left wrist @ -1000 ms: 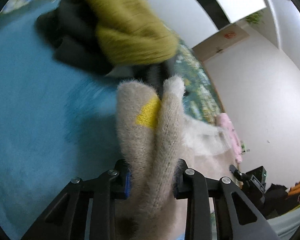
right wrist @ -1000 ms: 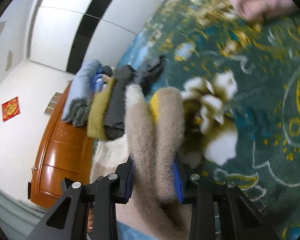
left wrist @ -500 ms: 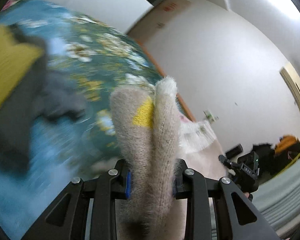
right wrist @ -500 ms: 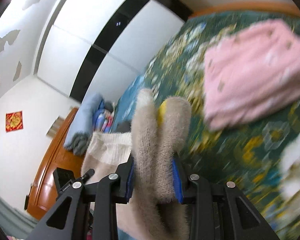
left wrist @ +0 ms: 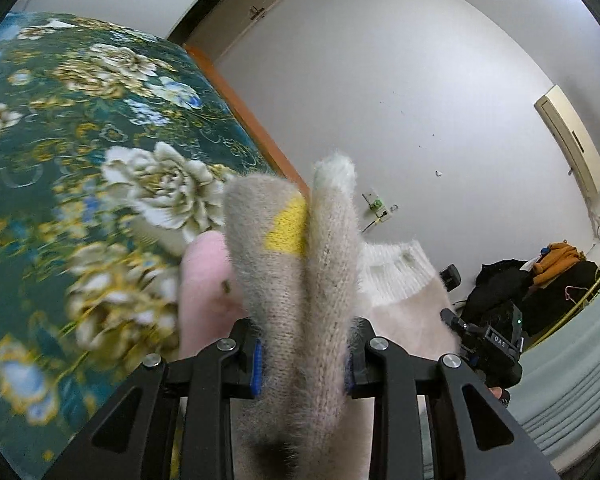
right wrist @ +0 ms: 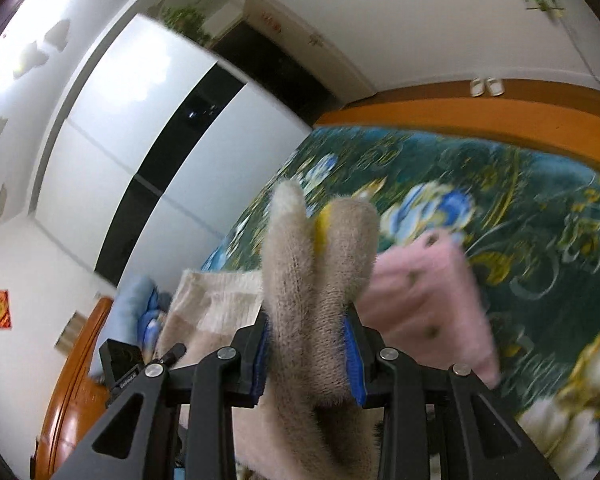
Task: Fold clothes
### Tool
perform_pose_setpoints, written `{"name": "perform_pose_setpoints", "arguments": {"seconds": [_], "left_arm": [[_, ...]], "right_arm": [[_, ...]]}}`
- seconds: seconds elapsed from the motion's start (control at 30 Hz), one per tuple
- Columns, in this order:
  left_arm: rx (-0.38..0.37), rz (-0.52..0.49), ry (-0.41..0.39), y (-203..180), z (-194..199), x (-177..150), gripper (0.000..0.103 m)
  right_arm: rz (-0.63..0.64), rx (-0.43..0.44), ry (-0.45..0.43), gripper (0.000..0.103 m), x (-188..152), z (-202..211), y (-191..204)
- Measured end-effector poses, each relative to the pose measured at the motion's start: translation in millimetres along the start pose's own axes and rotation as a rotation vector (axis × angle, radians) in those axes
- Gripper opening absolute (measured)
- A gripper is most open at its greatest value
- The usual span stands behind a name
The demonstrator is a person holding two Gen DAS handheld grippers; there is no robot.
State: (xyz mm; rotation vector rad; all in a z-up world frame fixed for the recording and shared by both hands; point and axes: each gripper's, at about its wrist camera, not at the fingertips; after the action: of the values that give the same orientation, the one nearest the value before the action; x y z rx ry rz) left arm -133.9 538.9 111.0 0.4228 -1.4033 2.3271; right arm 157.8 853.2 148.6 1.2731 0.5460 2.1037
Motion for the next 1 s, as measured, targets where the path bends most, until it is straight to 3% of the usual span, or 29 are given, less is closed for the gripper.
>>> {"name": "perform_pose_setpoints", "arguments": {"seconds": [0.1, 0.23, 0.33, 0.43, 0.6, 0.7, 0.8, 0.9, 1.0], "left_arm": [[0.035, 0.014, 0.021, 13, -37, -3, 0.03], [0.133, 0.046, 0.061, 47, -63, -21, 0.03], [0.106, 0.107, 0.067, 70, -66, -26, 0.032], [0.107, 0.138, 0.069, 71, -65, -24, 0.033], [0.161, 0.159, 0.077, 62, -57, -15, 0.045], [0.235, 0.086, 0.0, 47, -33, -8, 0.05], [0.288, -0.07, -0.052, 14, -19, -4, 0.051], [0.306, -0.257, -0.025, -24, -32, -15, 0.051], [0.316, -0.368, 0.017, -40, -51, -30, 0.051]], "right_arm": [[-0.024, -0.034, -0.012, 0.034, 6, -10, -32], [-0.075, -0.103, 0.033, 0.034, -9, -33, -71], [-0.108, -0.087, 0.037, 0.034, -21, -41, -89], [-0.097, -0.09, 0.048, 0.034, -22, -43, -89], [-0.045, -0.117, 0.076, 0.04, -15, -36, -75], [0.029, -0.184, 0.067, 0.041, -8, -24, -62], [0.122, -0.24, 0.038, 0.041, 2, -12, -39], [0.22, -0.238, 0.062, 0.041, 6, -23, -11], [0.325, -0.231, 0.133, 0.041, 2, -54, 15]]}}
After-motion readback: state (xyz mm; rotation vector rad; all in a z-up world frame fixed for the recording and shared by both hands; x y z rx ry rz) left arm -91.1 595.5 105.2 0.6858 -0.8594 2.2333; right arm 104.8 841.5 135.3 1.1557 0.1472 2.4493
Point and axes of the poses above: each gripper's, at about its wrist camera, not at the fingertips, and z roughly against the way its jaws point, y to its left, x to its top, and after that the axes turned 8 degrees about z, right-handed
